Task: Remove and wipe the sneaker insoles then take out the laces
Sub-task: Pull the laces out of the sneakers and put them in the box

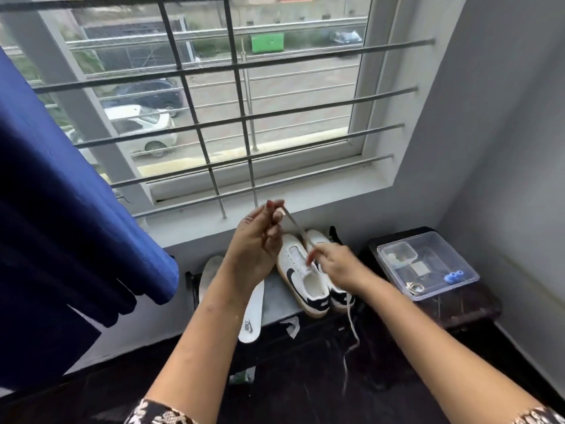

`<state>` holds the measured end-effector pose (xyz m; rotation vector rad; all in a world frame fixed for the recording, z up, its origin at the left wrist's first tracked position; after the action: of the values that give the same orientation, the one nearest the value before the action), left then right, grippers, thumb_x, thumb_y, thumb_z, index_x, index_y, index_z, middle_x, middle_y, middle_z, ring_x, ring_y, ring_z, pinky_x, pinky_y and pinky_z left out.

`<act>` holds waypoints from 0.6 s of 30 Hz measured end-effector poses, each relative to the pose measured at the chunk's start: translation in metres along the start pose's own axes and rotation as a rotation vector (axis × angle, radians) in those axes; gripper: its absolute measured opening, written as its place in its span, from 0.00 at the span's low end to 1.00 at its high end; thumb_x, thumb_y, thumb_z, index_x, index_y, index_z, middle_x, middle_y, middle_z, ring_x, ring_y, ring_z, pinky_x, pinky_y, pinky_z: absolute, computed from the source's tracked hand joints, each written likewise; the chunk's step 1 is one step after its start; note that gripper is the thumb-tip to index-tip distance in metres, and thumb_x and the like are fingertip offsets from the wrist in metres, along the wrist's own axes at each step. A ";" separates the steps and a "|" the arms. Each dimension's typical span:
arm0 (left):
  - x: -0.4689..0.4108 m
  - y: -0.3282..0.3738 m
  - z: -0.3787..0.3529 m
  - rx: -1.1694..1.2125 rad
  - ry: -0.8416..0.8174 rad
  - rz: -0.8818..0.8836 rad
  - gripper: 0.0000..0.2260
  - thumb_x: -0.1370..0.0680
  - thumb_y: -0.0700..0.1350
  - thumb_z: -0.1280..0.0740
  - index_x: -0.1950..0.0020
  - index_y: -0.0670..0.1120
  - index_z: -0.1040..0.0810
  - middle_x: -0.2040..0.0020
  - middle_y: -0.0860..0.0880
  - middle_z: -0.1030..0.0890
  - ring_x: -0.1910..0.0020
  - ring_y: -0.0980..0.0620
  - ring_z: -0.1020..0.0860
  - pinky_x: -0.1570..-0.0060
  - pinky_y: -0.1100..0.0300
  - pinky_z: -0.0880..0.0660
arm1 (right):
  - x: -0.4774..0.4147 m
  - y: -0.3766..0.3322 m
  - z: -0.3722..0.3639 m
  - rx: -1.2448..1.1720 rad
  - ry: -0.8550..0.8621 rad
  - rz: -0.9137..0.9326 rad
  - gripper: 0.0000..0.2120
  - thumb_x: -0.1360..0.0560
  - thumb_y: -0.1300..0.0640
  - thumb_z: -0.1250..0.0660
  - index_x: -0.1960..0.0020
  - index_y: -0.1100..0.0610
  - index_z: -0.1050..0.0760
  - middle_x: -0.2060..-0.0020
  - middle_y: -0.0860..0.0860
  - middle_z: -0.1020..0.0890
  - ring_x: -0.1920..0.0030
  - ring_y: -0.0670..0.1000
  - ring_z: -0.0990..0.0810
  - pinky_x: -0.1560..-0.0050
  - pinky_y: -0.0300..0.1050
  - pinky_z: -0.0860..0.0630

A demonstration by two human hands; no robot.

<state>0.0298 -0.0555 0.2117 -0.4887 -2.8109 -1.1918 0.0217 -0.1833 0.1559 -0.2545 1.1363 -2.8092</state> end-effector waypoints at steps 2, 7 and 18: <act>-0.010 0.011 0.010 0.079 0.127 -0.125 0.08 0.19 0.39 0.42 0.51 0.40 0.23 0.71 0.51 0.21 0.74 0.60 0.22 0.73 0.73 0.26 | 0.009 -0.022 -0.030 0.082 -0.090 0.046 0.12 0.20 0.56 0.44 0.54 0.53 0.22 0.53 0.52 0.19 0.52 0.51 0.22 0.52 0.45 0.30; -0.012 0.027 0.044 -0.624 0.309 -0.368 0.11 0.20 0.36 0.39 0.39 0.41 0.24 0.55 0.49 0.18 0.50 0.51 0.19 0.51 0.60 0.21 | 0.031 -0.090 -0.024 0.228 -0.141 0.241 0.10 0.20 0.54 0.43 0.56 0.53 0.26 0.60 0.47 0.21 0.56 0.50 0.25 0.59 0.43 0.36; 0.034 0.010 -0.012 -0.353 -0.371 0.153 0.11 0.25 0.41 0.38 0.47 0.36 0.23 0.66 0.47 0.21 0.71 0.56 0.22 0.70 0.69 0.25 | 0.014 -0.070 0.042 -0.309 0.391 0.172 0.09 0.24 0.55 0.36 0.60 0.55 0.21 0.66 0.53 0.17 0.64 0.52 0.20 0.60 0.51 0.24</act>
<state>-0.0002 -0.0488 0.2326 -1.0242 -2.7737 -1.7269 0.0137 -0.1638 0.2365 0.3717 1.5854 -2.5880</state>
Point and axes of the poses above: each hand's wrist, its own x-axis away from the middle knuckle, its own z-axis out of the back of the hand, y = z × x, the point moved 9 cm from there along -x, towards the middle knuckle
